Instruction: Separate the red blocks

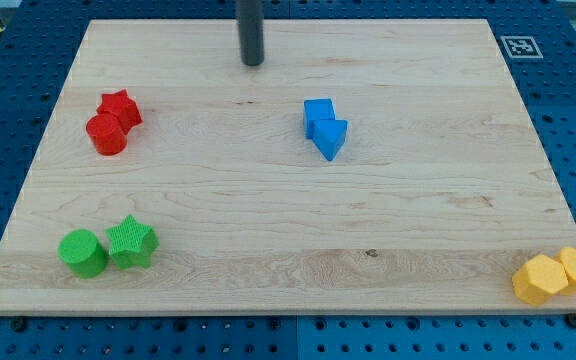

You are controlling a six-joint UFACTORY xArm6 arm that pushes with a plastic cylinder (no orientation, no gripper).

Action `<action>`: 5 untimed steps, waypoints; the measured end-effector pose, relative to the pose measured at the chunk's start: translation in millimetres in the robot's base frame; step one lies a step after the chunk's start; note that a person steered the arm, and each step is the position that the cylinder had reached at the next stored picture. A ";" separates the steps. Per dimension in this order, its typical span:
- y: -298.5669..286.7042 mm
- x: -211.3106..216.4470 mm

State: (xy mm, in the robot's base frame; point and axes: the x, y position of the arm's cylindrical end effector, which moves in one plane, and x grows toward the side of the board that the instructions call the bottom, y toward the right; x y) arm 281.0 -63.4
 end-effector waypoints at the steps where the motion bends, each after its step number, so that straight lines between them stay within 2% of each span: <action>1: 0.4 0.7; 2: 1.3 0.7; 3: -27.9 -14.3; 4: -97.4 -21.3; 5: -159.0 2.8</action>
State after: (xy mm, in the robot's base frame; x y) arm 283.8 -222.4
